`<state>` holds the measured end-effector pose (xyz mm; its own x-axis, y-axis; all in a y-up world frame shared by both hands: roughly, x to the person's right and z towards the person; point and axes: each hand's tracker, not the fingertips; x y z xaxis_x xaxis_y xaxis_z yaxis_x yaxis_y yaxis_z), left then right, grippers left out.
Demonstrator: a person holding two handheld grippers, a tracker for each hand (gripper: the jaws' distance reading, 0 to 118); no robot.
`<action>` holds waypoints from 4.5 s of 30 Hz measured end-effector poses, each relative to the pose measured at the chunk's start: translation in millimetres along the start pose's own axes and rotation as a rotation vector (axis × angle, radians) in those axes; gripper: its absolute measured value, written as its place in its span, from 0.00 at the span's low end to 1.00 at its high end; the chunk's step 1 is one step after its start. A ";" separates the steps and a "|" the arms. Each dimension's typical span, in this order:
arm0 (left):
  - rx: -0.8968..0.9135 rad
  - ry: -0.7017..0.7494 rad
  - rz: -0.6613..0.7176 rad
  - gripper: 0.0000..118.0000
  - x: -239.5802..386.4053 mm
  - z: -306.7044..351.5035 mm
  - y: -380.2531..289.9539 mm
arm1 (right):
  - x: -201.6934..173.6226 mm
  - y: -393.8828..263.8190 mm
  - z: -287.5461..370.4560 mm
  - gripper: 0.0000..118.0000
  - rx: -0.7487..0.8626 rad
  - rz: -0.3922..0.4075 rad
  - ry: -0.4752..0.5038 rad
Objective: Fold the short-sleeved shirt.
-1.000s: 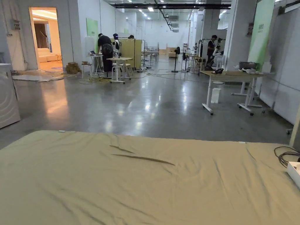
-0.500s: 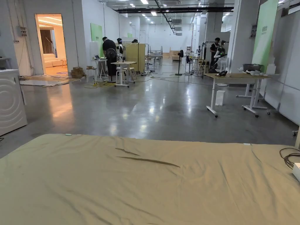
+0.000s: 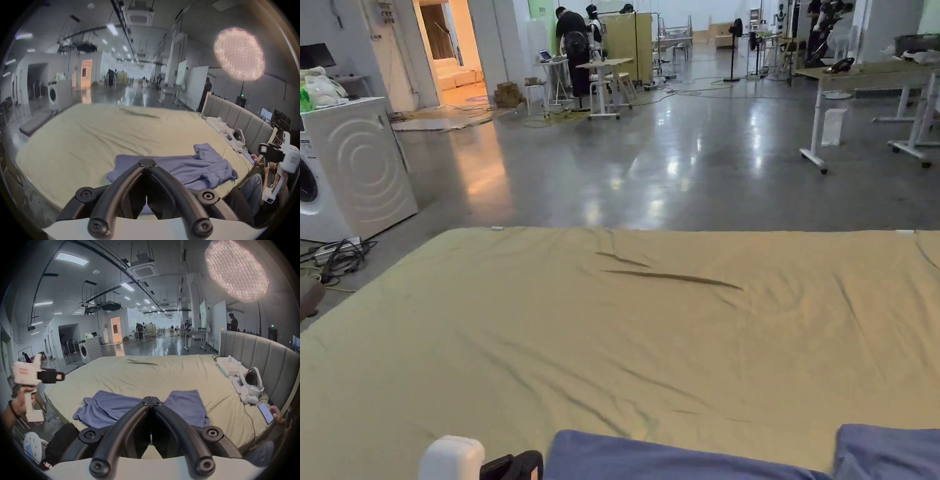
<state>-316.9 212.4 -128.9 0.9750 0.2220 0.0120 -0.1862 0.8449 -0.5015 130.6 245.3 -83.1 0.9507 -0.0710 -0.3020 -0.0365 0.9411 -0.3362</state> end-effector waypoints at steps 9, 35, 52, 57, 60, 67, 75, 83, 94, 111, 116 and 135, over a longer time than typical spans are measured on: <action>-0.455 0.155 0.149 0.82 -82.5 -230.9 29.3 | 28.3 -24.5 -38.1 0.00 -0.156 -0.031 -0.024; -0.677 0.201 -0.198 0.14 -55.1 -302.6 3.4 | 161.3 8.1 -209.3 0.80 -0.561 -0.036 -0.093; -0.585 0.171 -0.116 0.14 -47.3 -278.9 -1.1 | 233.6 -42.8 -351.1 0.00 -0.878 -0.027 -0.154; -0.401 -0.003 -0.073 0.14 -51.6 -202.9 35.4 | 220.6 -12.0 -293.7 0.00 -0.706 -0.184 -0.030; -0.316 -0.061 -0.029 0.13 -61.0 -130.0 46.1 | 206.6 4.9 -232.6 0.00 -0.627 -0.141 -0.014; -0.381 -0.054 0.061 0.13 -98.8 -36.9 -33.1 | 194.3 -33.8 -107.0 0.00 -0.590 -0.222 -0.071; -0.438 0.001 0.172 0.13 -124.9 -61.7 -118.8 | 202.5 -115.8 -115.7 0.00 -0.619 -0.230 -0.105; -0.108 0.047 0.094 0.74 -98.9 12.7 -77.2 | 160.6 -73.5 -39.1 0.76 -0.267 -0.159 -0.219; 0.380 0.090 -0.196 0.74 51.8 130.3 2.8 | 40.3 21.3 38.1 0.80 0.156 -0.061 -0.101; 0.308 0.034 -0.131 0.01 47.4 133.5 -16.9 | -5.6 17.8 33.2 0.00 0.126 0.098 -0.044; 0.128 0.021 0.049 0.10 -11.4 84.9 -19.7 | 2.6 12.8 30.8 0.00 0.087 0.028 -0.032; -0.226 -0.432 1.037 0.93 -189.9 -111.3 -125.3 | 8.7 -10.3 8.1 0.00 -0.091 -0.080 -0.107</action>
<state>-465.1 10.2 -164.7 0.2339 0.9461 -0.2239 -0.8074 0.0607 -0.5868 141.8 237.7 -75.0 0.9789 -0.1043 -0.1755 0.0177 0.8998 -0.4360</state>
